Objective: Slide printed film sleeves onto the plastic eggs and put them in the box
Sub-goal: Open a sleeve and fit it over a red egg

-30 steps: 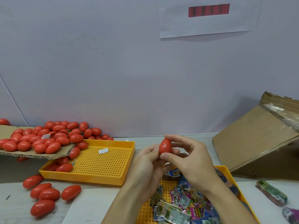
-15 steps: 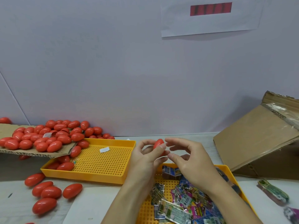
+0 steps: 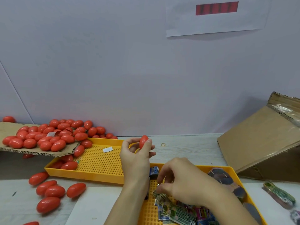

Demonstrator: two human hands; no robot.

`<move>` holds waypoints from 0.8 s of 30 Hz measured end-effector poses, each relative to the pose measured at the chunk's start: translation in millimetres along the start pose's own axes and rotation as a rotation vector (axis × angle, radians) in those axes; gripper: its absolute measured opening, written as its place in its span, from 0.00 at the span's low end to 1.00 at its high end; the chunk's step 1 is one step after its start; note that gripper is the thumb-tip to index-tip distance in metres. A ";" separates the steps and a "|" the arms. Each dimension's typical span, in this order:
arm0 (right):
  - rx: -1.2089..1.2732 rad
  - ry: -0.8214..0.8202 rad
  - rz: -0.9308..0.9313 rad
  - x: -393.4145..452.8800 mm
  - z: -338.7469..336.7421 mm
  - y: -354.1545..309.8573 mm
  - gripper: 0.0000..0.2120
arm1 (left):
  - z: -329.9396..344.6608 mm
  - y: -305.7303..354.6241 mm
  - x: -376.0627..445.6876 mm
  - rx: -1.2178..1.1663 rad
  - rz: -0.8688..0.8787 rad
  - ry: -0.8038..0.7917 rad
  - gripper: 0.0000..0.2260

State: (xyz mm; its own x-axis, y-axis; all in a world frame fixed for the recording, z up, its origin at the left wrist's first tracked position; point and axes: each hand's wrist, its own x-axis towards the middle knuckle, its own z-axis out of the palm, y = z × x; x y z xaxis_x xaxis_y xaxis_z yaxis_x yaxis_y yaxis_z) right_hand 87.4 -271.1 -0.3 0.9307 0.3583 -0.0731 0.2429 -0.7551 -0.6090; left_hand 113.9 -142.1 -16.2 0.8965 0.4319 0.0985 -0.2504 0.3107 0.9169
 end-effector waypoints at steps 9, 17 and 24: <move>-0.085 -0.021 0.048 1.8 12.1 -4.2 0.11 | 1.2 -2.6 0.2 0.018 0.014 -0.025 0.09; 0.098 -0.003 -0.026 2.3 5.0 4.1 0.09 | 0.5 -6.8 2.4 0.012 0.013 -0.040 0.09; 0.244 0.153 -0.027 -0.4 -8.8 13.8 0.09 | 1.4 -9.2 0.7 -0.014 -0.028 -0.146 0.09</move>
State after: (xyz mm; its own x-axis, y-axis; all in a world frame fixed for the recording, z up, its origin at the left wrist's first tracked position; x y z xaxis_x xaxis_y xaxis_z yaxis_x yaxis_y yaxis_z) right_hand 92.8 -286.5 -1.7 0.9597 0.2756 0.0550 0.2129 -0.5854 -0.7823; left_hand 117.4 -145.9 -24.1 0.9467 0.2951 0.1289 -0.2285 0.3335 0.9146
